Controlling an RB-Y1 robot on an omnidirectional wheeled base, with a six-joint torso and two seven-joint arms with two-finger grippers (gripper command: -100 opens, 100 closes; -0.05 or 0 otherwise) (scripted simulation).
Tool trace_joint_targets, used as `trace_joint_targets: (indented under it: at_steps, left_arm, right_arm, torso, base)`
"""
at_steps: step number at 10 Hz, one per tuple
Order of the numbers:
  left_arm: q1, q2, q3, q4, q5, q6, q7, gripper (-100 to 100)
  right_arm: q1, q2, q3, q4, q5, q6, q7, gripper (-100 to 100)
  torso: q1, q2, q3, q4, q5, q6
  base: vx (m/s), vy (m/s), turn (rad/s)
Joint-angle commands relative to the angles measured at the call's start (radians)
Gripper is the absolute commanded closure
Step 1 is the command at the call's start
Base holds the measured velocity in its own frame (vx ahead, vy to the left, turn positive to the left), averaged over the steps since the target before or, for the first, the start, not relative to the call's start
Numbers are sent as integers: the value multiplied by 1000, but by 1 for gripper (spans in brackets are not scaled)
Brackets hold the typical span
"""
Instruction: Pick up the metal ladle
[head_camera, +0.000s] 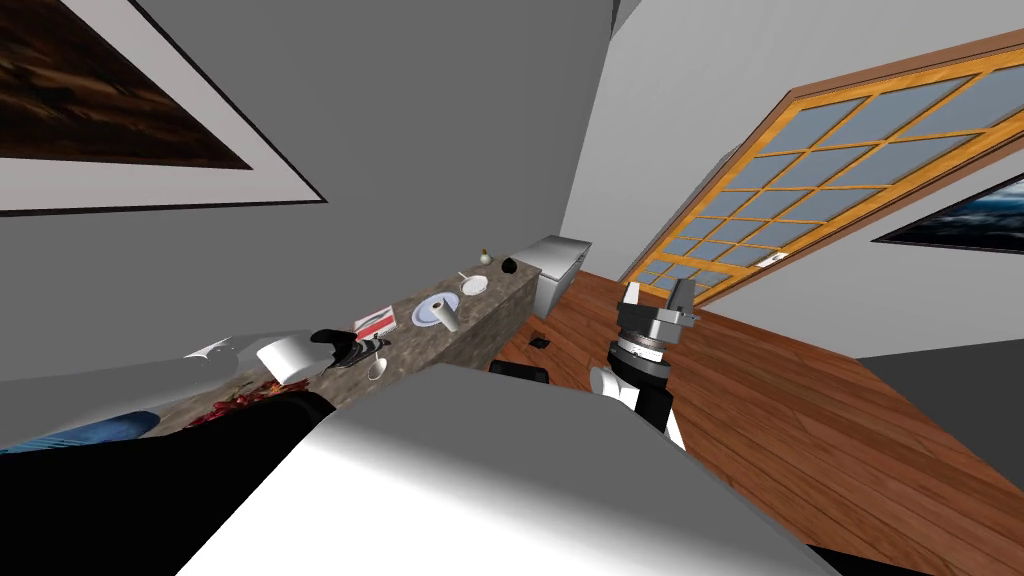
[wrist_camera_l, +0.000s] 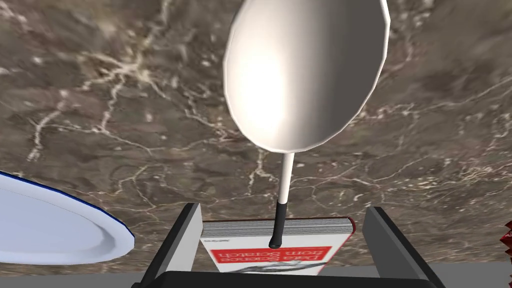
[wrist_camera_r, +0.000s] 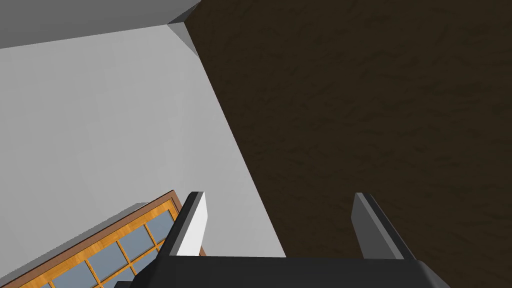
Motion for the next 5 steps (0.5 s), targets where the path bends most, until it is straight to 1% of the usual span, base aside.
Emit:
trace_joint_targets:
  at_steps: [1, 2, 3, 4, 5]
  left_arm:
    - [-8, 27, -29, 5, 26, 21, -4, -100]
    - [5, 48, -45, -3, 51, 43, -8, -100]
    - [2, 33, -35, 3, 36, 25, -7, -100]
    - [3, 35, -37, 3, 39, 28, -8, 0]
    - [-8, -3, -60, 18, 14, 17, -14, -100]
  right_arm:
    - [0, 0, 0, 0, 0, 0, 0, 0]
    - [0, 0, 0, 0, 0, 0, 0, 0]
    - [0, 0, 0, 0, 0, 0, 0, 0]
    - [0, 0, 0, 0, 0, 0, 0, 0]
    - [0, 0, 0, 0, 0, 0, 0, 0]
  torso:
    - [0, 0, 0, 0, 0, 0]
    - [-2, 2, 1, 0, -1, 0]
    - [0, 1, 1, 0, 0, 0]
    - [-2, 2, 1, 1, 0, 0]
    - [-4, 4, 2, 1, -1, 0]
  base:
    - [26, 35, -64]
    - [50, 69, -134]
    - [27, 42, -34]
    - [4, 7, 4]
    - [21, 14, -87]
